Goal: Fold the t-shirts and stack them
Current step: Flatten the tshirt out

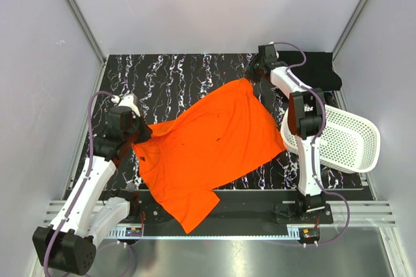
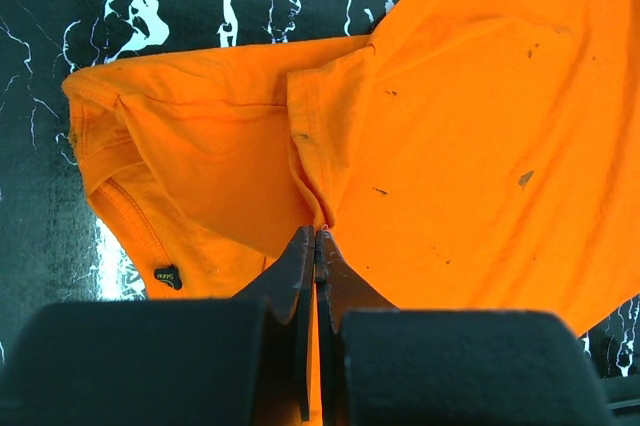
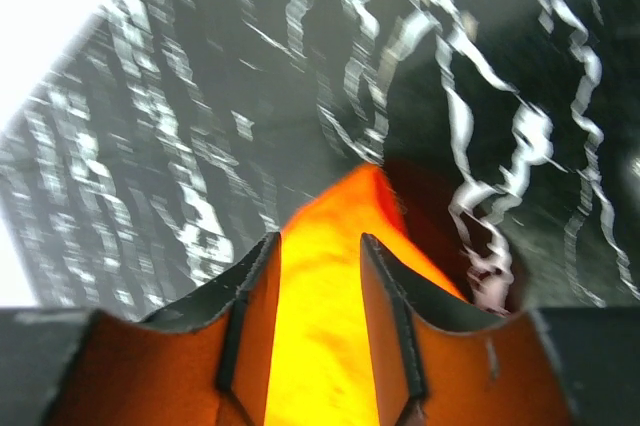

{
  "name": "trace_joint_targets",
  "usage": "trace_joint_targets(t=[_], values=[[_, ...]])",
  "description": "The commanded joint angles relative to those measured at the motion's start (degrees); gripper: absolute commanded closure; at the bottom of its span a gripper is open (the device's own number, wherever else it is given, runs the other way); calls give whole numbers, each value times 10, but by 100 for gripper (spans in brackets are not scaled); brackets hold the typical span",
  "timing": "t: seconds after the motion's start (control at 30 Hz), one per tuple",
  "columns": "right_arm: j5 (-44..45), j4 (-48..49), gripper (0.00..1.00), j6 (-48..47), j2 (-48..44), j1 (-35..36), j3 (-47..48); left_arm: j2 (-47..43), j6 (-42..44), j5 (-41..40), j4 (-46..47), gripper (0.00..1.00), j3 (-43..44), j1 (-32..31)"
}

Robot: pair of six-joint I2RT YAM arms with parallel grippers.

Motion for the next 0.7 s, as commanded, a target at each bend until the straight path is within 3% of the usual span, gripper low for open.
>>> trace_joint_targets(t=[0.0,0.13,0.3,0.5,0.57,0.67], values=[[-6,-40,55,-43,-3,5,-3,-20,12,6,5,100,37,-1],[-45,-69,55,-86,-7,9,-14,-25,16,5,-4,100,45,-2],[3,-153,62,-114,-41,24,-64,-33,9,17,-5,100,40,-2],[56,-168,74,-109,-139,33,-227,-55,26,-16,-28,100,55,-2],[71,-153,83,-109,-173,39,-290,-57,31,-35,-37,100,60,-2],[54,-95,82,-129,-238,55,-359,-60,32,-43,-40,100,65,-2]])
